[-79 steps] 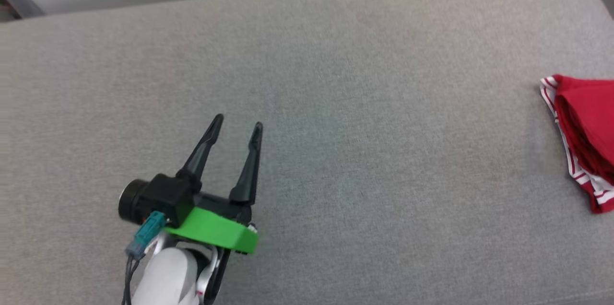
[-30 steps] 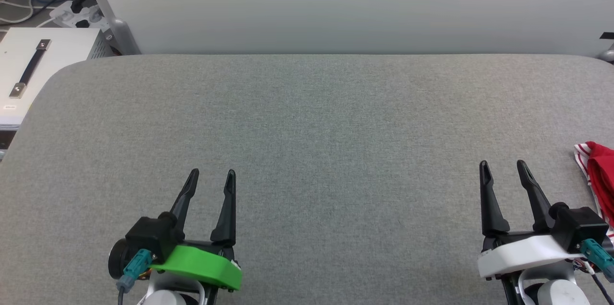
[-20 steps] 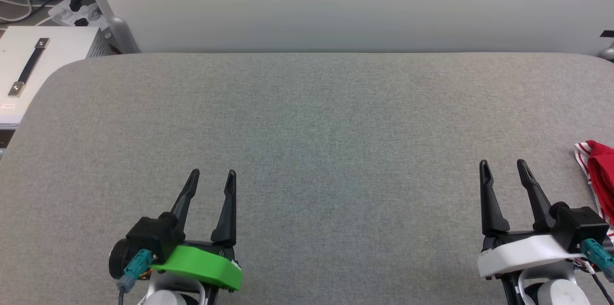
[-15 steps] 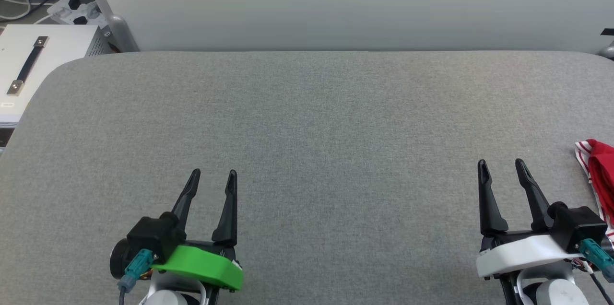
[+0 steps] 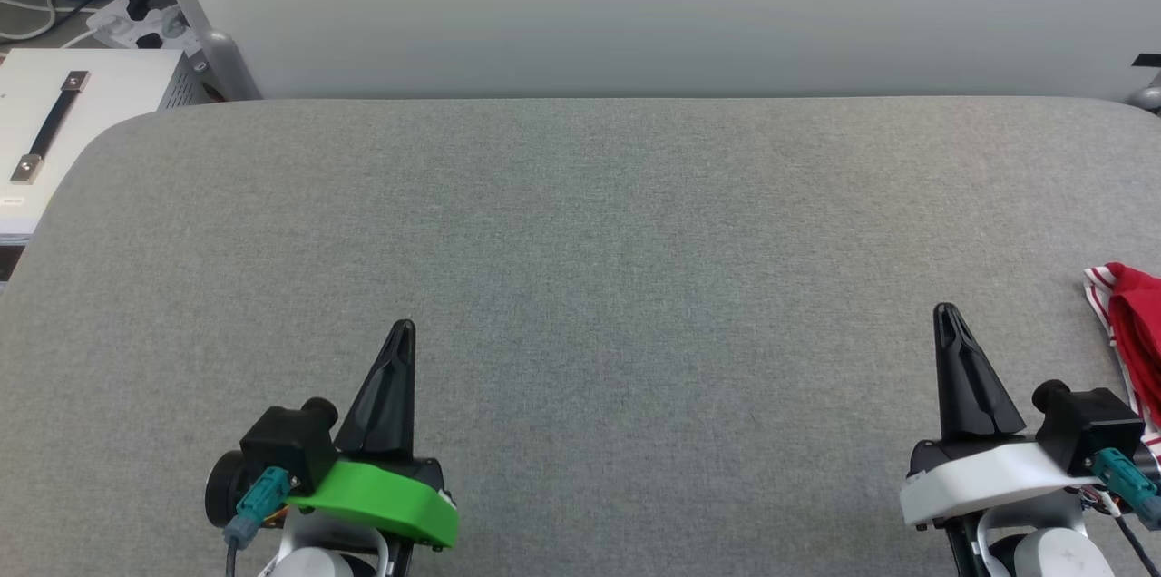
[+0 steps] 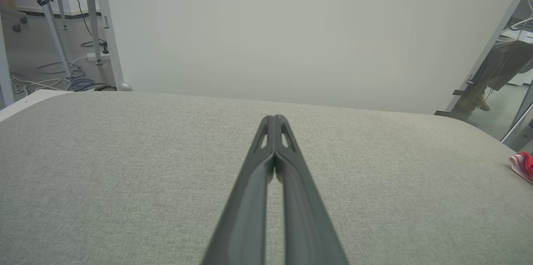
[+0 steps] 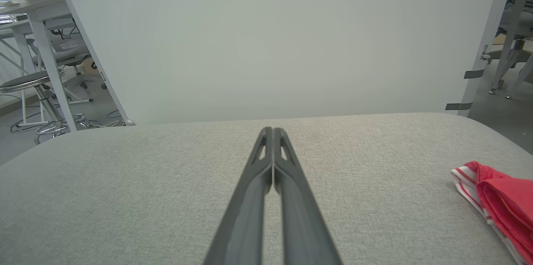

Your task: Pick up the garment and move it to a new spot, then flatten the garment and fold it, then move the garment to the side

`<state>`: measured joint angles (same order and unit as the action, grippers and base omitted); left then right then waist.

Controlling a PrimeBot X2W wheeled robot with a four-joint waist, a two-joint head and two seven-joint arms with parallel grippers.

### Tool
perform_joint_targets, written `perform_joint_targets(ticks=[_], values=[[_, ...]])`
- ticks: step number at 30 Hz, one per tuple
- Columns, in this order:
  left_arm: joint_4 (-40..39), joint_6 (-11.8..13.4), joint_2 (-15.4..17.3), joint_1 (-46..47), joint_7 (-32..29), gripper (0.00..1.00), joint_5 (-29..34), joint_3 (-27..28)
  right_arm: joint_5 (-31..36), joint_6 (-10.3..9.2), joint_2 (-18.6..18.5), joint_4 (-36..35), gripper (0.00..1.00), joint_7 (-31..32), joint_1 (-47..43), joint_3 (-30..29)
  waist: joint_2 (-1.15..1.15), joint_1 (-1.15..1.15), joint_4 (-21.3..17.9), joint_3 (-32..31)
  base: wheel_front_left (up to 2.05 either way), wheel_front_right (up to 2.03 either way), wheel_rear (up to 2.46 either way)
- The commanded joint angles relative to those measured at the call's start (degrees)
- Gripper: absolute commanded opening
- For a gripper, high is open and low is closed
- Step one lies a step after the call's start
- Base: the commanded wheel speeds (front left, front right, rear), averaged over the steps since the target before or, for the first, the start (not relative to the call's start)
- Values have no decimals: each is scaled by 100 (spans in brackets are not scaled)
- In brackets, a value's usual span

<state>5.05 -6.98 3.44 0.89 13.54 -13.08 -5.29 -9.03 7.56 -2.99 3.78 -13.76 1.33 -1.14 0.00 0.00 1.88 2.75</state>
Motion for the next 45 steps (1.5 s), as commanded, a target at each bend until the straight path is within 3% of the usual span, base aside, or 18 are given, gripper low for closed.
perform_joint_targets(ticks=[1,45], values=[[-17,32,-8,-8,-30,0,73,19,56,-1,1,-29,0,47,-12,11,0,0,-3,-4,0,0,0],[-211,297,-27,-40,-557,0,565,222,393,-3,5,-168,0,576,-60,52,0,0,-76,-112,0,0,0]])
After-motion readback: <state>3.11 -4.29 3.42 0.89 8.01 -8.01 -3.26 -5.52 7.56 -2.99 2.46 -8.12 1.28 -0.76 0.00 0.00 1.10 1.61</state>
